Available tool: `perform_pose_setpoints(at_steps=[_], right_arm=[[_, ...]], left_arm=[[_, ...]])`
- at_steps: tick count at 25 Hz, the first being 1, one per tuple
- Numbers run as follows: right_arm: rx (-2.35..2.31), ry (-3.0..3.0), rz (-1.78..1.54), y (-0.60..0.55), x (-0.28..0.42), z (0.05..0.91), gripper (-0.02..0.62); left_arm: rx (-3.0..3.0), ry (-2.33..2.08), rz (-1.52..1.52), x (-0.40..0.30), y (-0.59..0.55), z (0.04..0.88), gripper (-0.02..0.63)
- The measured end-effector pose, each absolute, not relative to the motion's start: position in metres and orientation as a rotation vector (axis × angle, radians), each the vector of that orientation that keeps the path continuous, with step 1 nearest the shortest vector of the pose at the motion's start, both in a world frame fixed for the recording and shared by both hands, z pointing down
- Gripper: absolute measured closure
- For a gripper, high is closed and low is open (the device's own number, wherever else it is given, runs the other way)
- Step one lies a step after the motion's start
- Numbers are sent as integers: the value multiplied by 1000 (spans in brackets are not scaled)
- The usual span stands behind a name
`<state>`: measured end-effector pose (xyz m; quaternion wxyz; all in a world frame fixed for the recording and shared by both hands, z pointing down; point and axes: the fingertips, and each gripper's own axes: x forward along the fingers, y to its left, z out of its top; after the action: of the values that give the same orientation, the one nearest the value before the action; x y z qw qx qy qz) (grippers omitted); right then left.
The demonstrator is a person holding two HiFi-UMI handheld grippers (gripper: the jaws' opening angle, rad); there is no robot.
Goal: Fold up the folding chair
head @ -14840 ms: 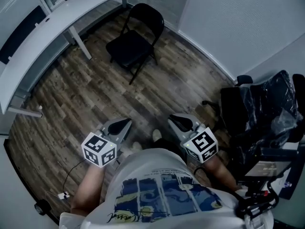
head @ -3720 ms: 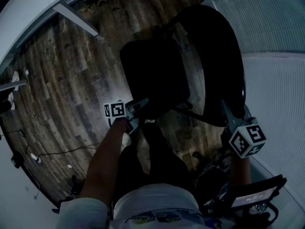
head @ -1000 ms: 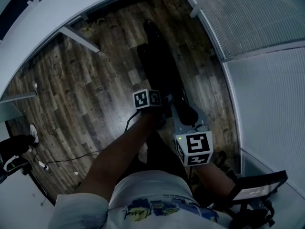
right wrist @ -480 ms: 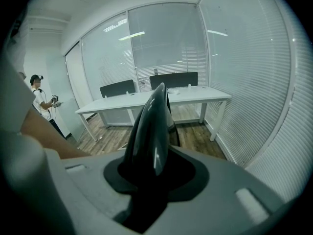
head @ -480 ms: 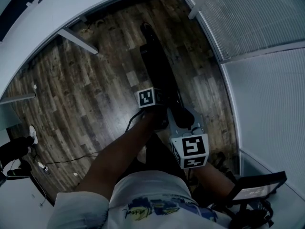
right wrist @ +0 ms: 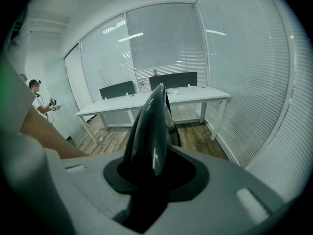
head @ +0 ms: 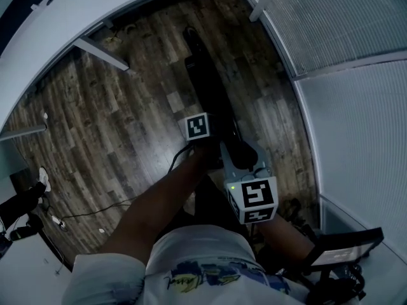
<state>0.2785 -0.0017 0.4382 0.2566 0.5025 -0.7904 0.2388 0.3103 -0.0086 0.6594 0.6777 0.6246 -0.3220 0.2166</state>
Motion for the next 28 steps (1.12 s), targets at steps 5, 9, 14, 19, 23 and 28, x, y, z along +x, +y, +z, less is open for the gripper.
perform_pose_setpoints(at_steps=[5, 9, 14, 19, 23, 28], right_arm=[[1360, -2142, 661, 0, 275, 437, 488], [1353, -2149, 647, -1, 273, 438, 488], [1335, -2154, 626, -9, 273, 440, 491], [1321, -2164, 638, -18, 277, 435, 495], [1277, -2195, 634, -20, 273, 435, 500], [1209, -2227, 619, -20, 239, 425, 500]], left_arm=[[1386, -707, 507, 308, -7, 658, 476], [1379, -694, 501, 308, -7, 659, 480], [1377, -700, 491, 311, -16, 662, 480], [1383, -708, 498, 311, -21, 658, 474], [1361, -747, 488, 301, -24, 658, 471], [1327, -789, 446, 264, -25, 650, 471]])
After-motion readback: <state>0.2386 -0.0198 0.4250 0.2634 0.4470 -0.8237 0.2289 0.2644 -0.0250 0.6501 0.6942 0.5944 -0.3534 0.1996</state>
